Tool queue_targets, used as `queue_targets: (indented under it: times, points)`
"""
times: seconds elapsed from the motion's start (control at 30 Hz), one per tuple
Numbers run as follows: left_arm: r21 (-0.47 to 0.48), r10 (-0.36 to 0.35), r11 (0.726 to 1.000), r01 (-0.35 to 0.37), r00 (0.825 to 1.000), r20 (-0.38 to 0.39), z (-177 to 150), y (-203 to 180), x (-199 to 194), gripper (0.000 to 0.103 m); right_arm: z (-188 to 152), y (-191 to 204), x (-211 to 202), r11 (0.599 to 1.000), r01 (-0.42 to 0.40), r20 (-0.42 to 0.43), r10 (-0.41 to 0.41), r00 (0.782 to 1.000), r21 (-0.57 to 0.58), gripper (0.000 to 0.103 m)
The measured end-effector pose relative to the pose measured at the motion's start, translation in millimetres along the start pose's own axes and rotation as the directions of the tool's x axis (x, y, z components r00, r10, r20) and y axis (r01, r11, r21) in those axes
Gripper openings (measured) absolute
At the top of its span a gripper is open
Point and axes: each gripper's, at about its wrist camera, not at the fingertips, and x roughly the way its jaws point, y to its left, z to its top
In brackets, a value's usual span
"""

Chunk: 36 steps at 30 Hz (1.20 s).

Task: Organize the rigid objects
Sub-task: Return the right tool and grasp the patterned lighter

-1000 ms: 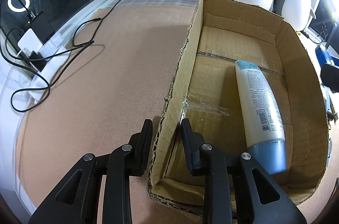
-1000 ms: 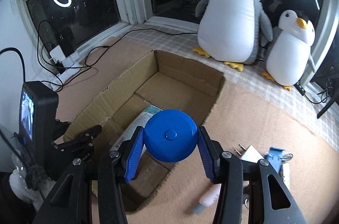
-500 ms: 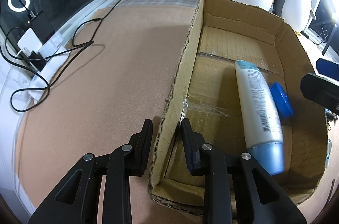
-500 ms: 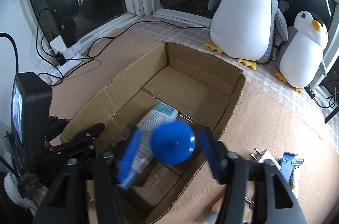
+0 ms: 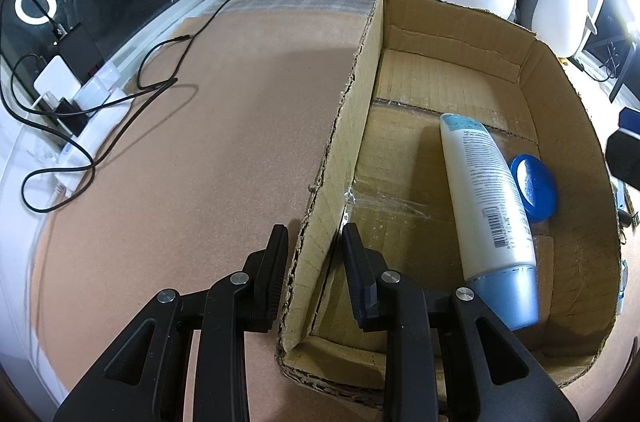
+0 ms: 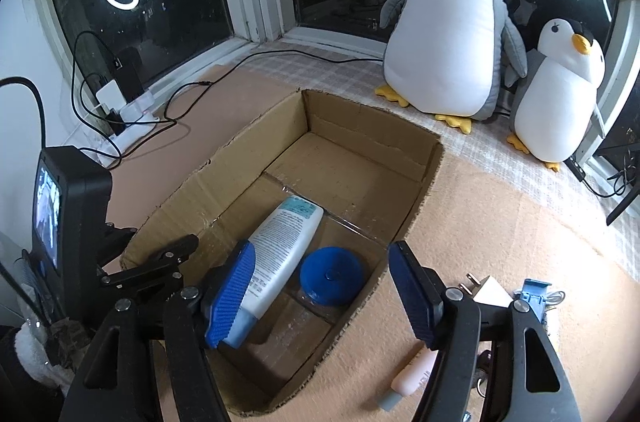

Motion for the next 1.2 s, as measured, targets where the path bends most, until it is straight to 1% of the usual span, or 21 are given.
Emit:
queue_targets:
  times: [0.13, 0.23, 0.47, 0.7, 0.9, 1.0, 1.2]
  points:
    - [0.001, 0.000, 1.000, 0.000, 1.000, -0.001, 0.1, -0.5, -0.2, 0.026, -2.8, -10.6, -13.5, 1.000, 0.006, 0.022, -0.006, 1.000, 0.018, 0.065]
    - [0.002, 0.001, 1.000, -0.001, 1.000, -0.001, 0.6, 0.3, -0.4, 0.026, -8.4, -27.4, -25.5, 0.999, 0.016, 0.035, -0.017, 0.999, 0.049, 0.065]
    - [0.004, 0.002, 1.000, -0.002, 1.000, -0.001, 1.0, 0.5, -0.5, 0.026, -30.3, -82.4, -49.3, 0.987, 0.090, 0.037, -0.096, 0.995, 0.130, 0.065]
    - [0.006, 0.005, 1.000, -0.005, 1.000, -0.003, 1.5, 1.0, -0.7, 0.026, -56.2, -147.4, -60.2, 0.957, 0.172, -0.003, -0.176, 0.984, 0.232, 0.065]
    - [0.009, 0.013, 1.000, -0.013, 1.000, -0.005, 2.2, 1.3, -0.6, 0.026, -74.2, -188.8, -55.9, 0.931, 0.239, -0.053, -0.234, 0.971, 0.277, 0.065]
    - [0.010, 0.015, 1.000, -0.015, 1.000, -0.007, 2.3, 1.2, -0.8, 0.026, -82.2, -204.6, -51.5, 0.923, 0.257, -0.078, -0.244, 0.967, 0.288, 0.065]
    - [0.011, 0.018, 1.000, -0.018, 1.000, -0.008, 2.7, 1.1, -0.7, 0.026, -90.3, -214.3, -40.0, 0.923, 0.270, -0.110, -0.249, 0.962, 0.276, 0.065]
